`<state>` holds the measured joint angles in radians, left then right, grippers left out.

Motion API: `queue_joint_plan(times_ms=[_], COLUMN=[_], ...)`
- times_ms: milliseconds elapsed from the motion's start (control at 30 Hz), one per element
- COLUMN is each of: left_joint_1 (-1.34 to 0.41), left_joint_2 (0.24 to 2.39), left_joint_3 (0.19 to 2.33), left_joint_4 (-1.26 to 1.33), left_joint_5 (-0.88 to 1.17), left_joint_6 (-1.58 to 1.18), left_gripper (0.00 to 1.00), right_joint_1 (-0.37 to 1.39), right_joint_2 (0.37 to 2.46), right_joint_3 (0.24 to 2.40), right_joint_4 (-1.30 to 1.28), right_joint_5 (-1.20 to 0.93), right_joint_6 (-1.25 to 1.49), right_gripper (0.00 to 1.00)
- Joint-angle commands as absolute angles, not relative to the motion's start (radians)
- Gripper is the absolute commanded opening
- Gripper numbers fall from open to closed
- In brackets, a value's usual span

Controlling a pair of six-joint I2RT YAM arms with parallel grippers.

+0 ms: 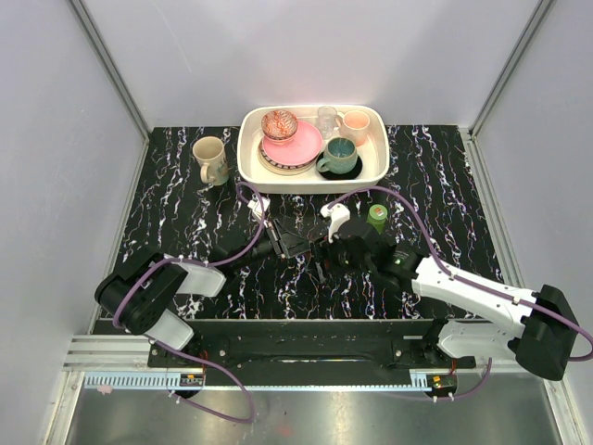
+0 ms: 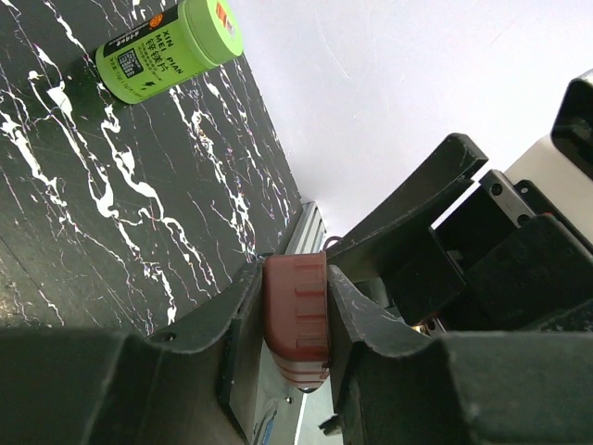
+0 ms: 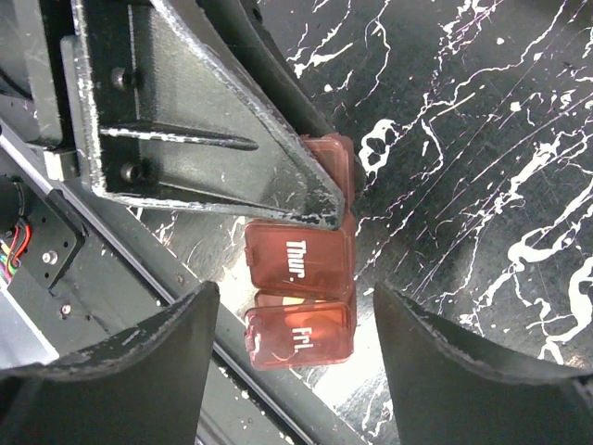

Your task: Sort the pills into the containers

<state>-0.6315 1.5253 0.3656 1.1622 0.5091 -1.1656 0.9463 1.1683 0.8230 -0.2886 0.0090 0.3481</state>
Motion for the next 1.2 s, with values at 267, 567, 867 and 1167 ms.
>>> queue_joint_plan(times_ms=[267, 567, 867, 1167], left_joint_1=[-0.637, -0.64, -0.65, -0.666], left_joint_2=[1.471, 1.399, 1.205, 0.996], left_joint_3=[0.37, 0.334, 0.36, 0.38], left_joint_4=[1.227, 1.353, 1.204, 0.89], left_joint_5=[0.499, 0.391, 0.269, 0.131], left_joint_6=[-1.167, -1.294, -1.279, -1.305], left_gripper=[0.12, 0.07, 0.02, 0.0], right_joint_1=[0.951, 0.951, 0.95, 0.95], right_joint_2=[1.036, 0.884, 0.724, 0.727], right_joint_3=[0.887, 0.835, 0.635, 0.514], right_joint_4=[-0.273, -0.241, 0.052, 0.382], right_joint_5=[-0.006, 0.163, 0.19, 0.135], right_joint_6=[0.383, 0.613, 0.863, 0.959], right_gripper=[0.78, 0.82, 0.85, 0.93])
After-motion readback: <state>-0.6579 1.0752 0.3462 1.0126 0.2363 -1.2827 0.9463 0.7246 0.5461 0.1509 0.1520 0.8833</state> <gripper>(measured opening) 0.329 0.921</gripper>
